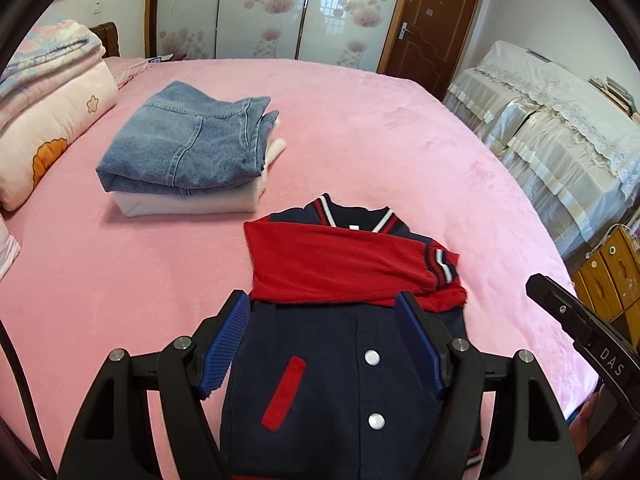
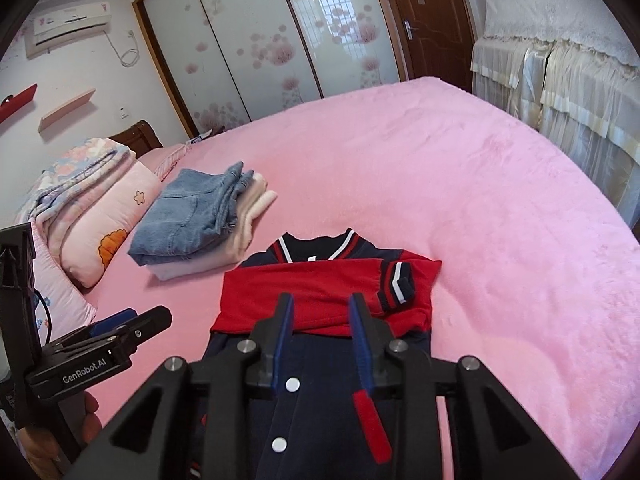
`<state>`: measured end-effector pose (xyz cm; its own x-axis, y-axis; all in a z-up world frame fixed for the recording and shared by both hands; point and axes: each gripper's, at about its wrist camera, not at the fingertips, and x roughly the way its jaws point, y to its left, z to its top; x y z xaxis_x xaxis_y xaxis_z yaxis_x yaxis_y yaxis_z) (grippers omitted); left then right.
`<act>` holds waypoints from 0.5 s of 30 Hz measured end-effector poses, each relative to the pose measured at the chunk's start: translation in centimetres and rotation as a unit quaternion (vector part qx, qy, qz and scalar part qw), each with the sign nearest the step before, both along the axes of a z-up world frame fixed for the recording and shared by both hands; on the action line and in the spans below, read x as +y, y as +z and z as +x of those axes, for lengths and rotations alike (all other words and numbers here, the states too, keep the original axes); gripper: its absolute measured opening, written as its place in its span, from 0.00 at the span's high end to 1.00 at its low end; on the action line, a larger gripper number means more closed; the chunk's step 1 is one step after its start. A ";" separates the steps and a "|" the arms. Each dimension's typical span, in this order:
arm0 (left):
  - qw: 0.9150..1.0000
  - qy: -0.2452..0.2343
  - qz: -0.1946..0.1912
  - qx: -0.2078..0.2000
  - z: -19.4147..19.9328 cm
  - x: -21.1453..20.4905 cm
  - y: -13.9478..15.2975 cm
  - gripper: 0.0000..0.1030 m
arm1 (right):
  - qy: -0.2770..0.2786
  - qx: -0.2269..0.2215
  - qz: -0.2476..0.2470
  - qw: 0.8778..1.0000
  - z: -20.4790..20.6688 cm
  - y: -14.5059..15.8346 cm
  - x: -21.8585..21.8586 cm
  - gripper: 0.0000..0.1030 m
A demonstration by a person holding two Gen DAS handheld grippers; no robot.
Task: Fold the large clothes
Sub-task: 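Release the sleeves and pull both tools back from the jacket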
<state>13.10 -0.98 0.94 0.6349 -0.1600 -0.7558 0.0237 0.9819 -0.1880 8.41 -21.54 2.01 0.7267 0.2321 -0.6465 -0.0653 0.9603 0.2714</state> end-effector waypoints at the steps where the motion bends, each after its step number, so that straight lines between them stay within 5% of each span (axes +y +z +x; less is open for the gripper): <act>1: 1.000 -0.002 0.001 -0.001 -0.7 -0.1 0.4 0.29 | 0.000 -0.003 0.002 1.000 -0.5 0.4 -0.1 0.72; 15: 1.000 -0.005 0.022 -0.006 -7.7 -0.1 2.6 0.29 | 0.024 -0.030 0.013 0.999 -6.9 2.9 -0.5 0.72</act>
